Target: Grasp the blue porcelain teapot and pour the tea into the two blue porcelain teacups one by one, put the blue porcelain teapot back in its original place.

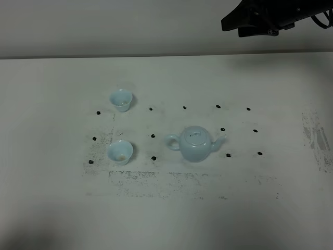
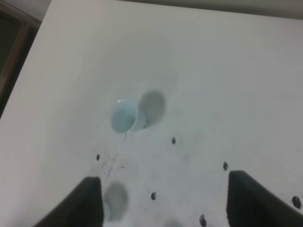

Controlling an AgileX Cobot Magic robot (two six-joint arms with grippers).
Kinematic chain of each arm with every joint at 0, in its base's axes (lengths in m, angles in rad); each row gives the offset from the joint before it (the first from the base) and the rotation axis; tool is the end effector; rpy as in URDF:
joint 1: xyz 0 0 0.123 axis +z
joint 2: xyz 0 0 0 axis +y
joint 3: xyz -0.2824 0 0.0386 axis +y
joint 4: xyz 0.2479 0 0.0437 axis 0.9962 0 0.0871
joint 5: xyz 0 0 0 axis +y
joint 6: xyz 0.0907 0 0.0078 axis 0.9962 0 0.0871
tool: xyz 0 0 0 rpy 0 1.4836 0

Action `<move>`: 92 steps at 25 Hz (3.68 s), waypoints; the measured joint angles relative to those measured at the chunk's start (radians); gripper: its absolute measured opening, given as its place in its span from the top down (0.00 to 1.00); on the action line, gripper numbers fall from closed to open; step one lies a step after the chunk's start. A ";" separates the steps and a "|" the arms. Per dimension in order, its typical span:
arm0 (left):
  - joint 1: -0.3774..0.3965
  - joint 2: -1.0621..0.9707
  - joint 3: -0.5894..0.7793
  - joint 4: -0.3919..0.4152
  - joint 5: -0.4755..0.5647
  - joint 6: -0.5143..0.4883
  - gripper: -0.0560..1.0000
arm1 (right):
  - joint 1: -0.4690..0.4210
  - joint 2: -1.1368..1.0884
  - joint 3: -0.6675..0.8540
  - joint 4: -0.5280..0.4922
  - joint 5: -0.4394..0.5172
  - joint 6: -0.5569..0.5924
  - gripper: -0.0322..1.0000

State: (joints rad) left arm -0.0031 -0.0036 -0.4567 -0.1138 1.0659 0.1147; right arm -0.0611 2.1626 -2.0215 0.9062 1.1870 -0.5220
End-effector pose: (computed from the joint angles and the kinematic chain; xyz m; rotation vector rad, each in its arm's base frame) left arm -0.0011 -0.0091 0.2651 0.1256 2.0806 -0.0695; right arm 0.4754 0.0375 0.2904 -0.2975 2.3924 0.9915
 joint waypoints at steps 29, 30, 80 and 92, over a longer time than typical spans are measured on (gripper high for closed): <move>0.000 0.000 0.000 -0.009 -0.001 0.000 0.24 | 0.568 -0.115 -0.001 -1.134 -0.163 0.275 0.41; 0.000 0.000 0.000 -0.009 -0.001 0.000 0.24 | 0.577 -0.103 -0.001 -1.153 -0.162 0.282 0.41; 0.000 0.000 0.000 -0.011 -0.001 0.000 0.24 | 0.803 0.150 0.084 -1.412 -0.055 0.427 0.41; 0.000 0.000 0.000 -0.011 -0.001 0.000 0.24 | 0.833 0.150 0.084 -1.380 0.007 0.427 0.41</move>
State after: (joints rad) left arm -0.0031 -0.0036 -0.4567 -0.1245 1.0649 0.1147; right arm 0.7716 2.3127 -1.9376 -0.4737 1.1944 -0.0955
